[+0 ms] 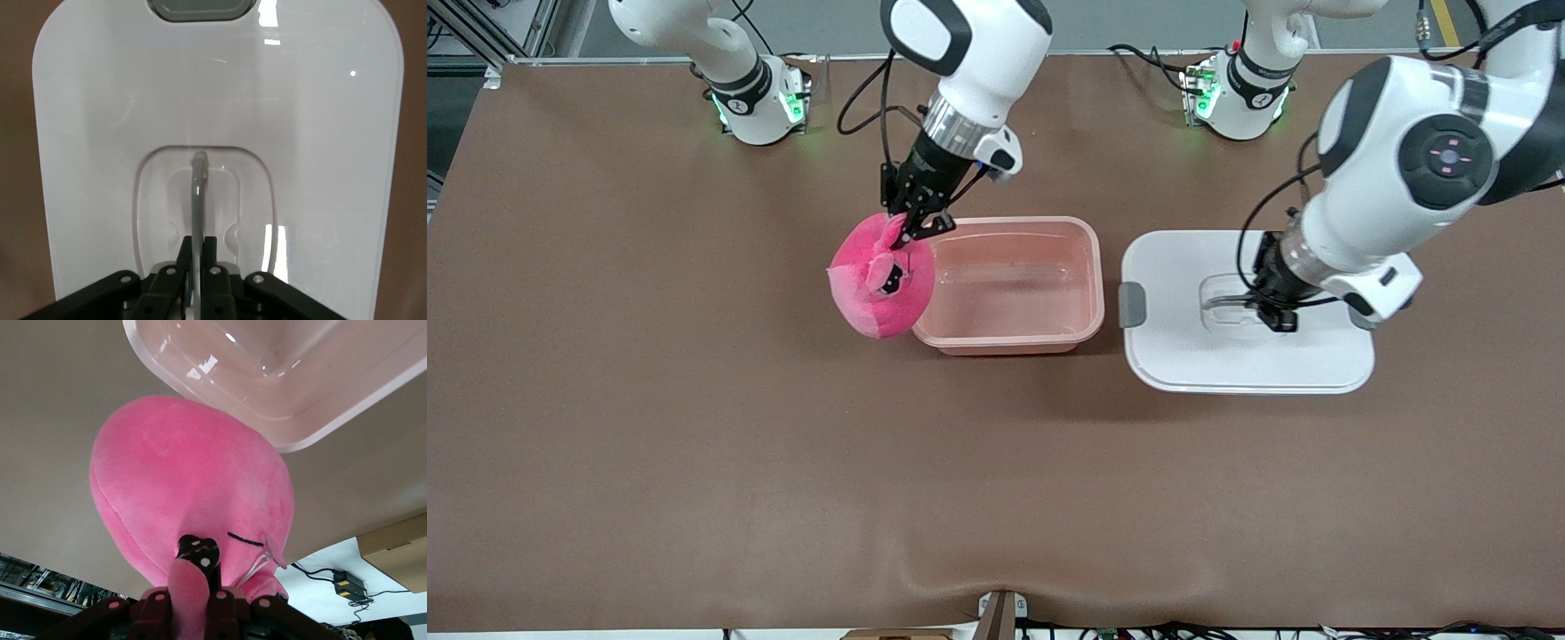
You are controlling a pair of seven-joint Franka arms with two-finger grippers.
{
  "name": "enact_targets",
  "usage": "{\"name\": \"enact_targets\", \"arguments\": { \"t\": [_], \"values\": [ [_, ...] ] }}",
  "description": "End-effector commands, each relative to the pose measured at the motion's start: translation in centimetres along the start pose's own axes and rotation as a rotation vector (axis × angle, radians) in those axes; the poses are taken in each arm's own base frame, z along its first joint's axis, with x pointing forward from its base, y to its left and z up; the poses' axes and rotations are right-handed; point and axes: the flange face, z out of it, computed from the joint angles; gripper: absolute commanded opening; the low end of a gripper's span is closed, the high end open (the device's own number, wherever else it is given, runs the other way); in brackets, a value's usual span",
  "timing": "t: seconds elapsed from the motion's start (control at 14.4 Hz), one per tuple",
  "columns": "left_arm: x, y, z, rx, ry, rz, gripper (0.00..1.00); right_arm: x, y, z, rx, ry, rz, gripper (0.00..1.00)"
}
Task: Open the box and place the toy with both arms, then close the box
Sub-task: 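Lower the pink toy into the pink box and open the right gripper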
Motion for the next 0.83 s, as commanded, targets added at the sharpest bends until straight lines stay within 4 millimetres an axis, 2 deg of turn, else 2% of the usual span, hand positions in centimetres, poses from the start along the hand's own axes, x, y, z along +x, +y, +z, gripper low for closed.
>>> {"name": "enact_targets", "arguments": {
  "t": [0.0,0.21,0.55,0.62,0.69,0.76],
  "values": [
    [2.0,-0.7,-0.4,-0.004,0.010,0.032,0.00,1.5,-0.1,-0.5,-0.010,-0.035,-0.016,0.00],
    [3.3,-0.5,-0.2,0.004,0.002,0.041,0.00,3.2,-0.1,-0.4,-0.009,-0.039,0.008,0.00],
    [4.7,-0.4,0.0,0.008,0.000,0.053,0.00,7.8,-0.3,-0.8,-0.026,-0.047,0.011,0.00],
    [4.7,-0.4,0.0,0.009,-0.001,0.055,0.00,8.1,-0.2,-0.8,-0.028,-0.049,0.007,0.04],
    [4.7,-0.4,0.0,0.009,-0.001,0.055,0.00,8.1,-0.1,-0.8,-0.035,-0.055,0.005,0.50],
    [4.7,-0.4,0.0,0.009,-0.001,0.055,0.00,7.6,0.3,-0.9,-0.045,-0.048,0.006,0.99]
  ]
}}
